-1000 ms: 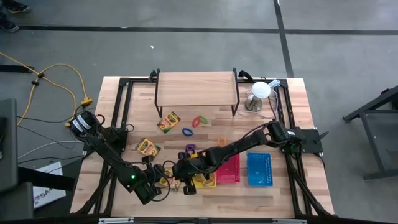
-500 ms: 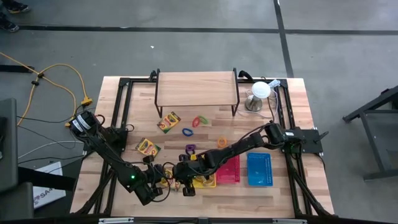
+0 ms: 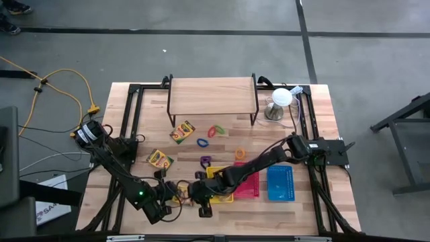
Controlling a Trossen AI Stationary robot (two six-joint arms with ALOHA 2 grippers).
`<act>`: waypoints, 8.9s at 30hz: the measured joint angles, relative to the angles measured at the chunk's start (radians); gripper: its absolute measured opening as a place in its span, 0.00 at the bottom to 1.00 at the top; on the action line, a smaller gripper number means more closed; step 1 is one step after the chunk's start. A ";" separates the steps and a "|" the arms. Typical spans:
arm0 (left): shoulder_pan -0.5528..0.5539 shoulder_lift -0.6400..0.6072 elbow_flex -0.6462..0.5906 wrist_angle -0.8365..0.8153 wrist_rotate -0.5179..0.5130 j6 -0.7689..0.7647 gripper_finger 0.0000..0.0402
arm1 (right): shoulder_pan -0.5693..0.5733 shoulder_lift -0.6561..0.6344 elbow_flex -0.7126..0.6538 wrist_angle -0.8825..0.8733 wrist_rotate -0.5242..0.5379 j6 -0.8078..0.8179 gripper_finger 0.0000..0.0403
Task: Pick & Place Office Desk Supplies
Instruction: Put the bottom crayon box into the red bin
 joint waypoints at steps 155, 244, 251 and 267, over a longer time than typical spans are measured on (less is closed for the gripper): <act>-0.168 -0.030 0.000 0.292 -0.074 0.110 0.00 | 0.123 0.086 -0.001 0.028 0.086 0.133 0.00; -0.219 0.094 -0.003 0.223 -0.093 0.663 0.07 | 0.142 0.117 0.053 -0.049 0.188 -0.079 0.00; -0.192 0.091 -0.002 0.228 -0.041 0.723 0.09 | 0.130 0.118 0.053 -0.043 0.161 -0.044 0.00; -0.197 0.092 -0.002 0.237 -0.124 0.976 0.41 | 0.125 0.118 0.053 -0.043 0.159 -0.038 0.00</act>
